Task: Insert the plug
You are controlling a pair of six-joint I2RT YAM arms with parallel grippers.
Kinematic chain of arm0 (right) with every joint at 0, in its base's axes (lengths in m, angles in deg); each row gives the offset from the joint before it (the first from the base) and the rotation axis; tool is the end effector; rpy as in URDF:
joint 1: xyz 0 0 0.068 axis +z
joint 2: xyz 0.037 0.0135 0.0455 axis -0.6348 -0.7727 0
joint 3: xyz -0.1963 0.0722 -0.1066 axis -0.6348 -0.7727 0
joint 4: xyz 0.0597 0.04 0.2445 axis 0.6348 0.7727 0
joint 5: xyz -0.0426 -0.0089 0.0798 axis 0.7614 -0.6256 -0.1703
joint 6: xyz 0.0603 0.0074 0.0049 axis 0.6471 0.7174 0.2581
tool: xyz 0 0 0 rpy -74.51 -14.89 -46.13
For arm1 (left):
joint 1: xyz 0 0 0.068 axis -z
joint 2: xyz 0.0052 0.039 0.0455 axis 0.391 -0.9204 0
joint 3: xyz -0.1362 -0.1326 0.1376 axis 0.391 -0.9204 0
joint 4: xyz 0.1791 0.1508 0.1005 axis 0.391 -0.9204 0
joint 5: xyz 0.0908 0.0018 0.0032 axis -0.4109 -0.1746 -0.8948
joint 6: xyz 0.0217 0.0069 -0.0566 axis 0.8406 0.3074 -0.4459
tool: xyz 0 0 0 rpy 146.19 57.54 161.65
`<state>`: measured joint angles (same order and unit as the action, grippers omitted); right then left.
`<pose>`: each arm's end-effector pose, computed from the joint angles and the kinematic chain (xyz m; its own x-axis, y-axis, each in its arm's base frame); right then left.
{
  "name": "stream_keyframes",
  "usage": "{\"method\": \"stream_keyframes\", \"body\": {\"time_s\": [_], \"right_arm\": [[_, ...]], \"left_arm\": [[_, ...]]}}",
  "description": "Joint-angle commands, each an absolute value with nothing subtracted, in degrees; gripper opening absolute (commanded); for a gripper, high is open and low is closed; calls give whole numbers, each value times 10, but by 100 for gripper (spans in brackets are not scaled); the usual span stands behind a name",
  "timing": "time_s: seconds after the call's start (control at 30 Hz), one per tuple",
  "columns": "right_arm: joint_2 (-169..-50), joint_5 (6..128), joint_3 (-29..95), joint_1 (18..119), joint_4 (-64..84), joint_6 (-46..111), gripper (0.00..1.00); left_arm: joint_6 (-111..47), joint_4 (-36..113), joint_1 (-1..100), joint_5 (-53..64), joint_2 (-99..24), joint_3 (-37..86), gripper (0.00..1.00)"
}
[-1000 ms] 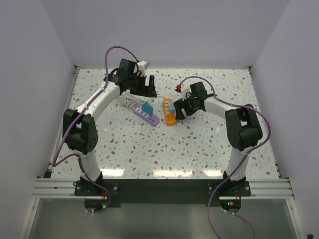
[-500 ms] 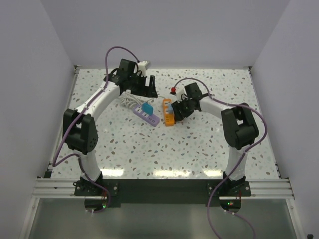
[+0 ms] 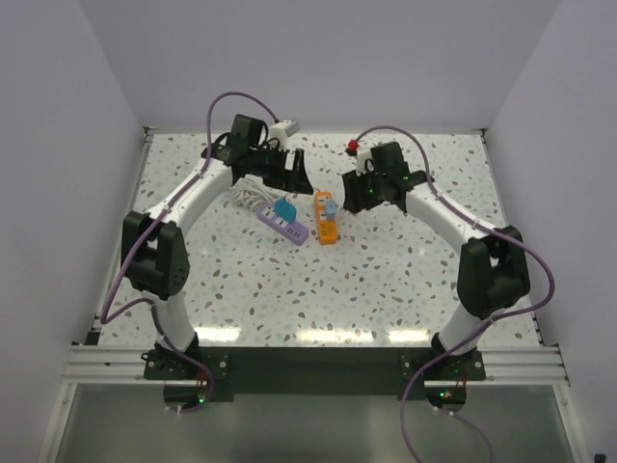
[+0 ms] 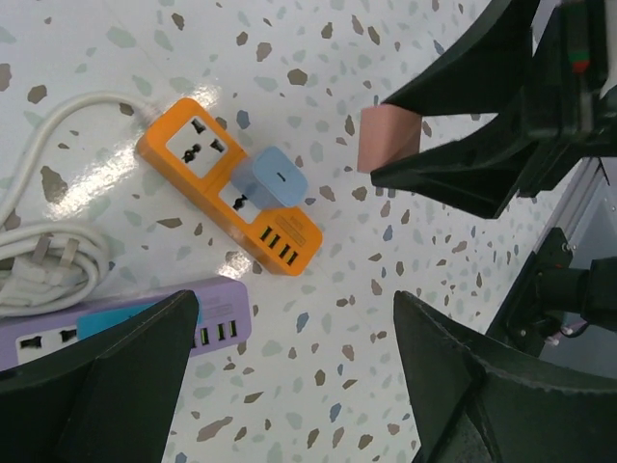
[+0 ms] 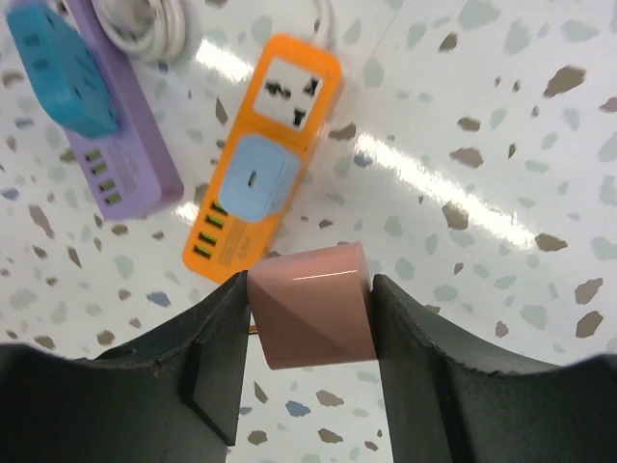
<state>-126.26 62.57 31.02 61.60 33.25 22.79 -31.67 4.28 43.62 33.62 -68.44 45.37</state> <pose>0.3402 0.1492 0.2043 -0.6661 -0.3232 -0.6722 -0.5329 0.8368 0.1258 0.3706 -0.1682 0.2549 -0.7804 0.1308 -0.6115 0.5354 0.6449 -0.5454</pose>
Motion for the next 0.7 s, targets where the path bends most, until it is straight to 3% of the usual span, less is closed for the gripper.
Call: {"method": "stream_keyframes", "body": {"time_s": [0.0,0.27,0.67], "right_arm": [[-1238,682,378,620,351,335,17],[-1247,763,459,661,357,492,15],[-1245,810,467,693,314,633,13]], "left_arm": [[-308,73,450,368,-648,450,87],[-382,176,462,352,-627,447,90],[-446,242,477,314,-616,414,89]]}}
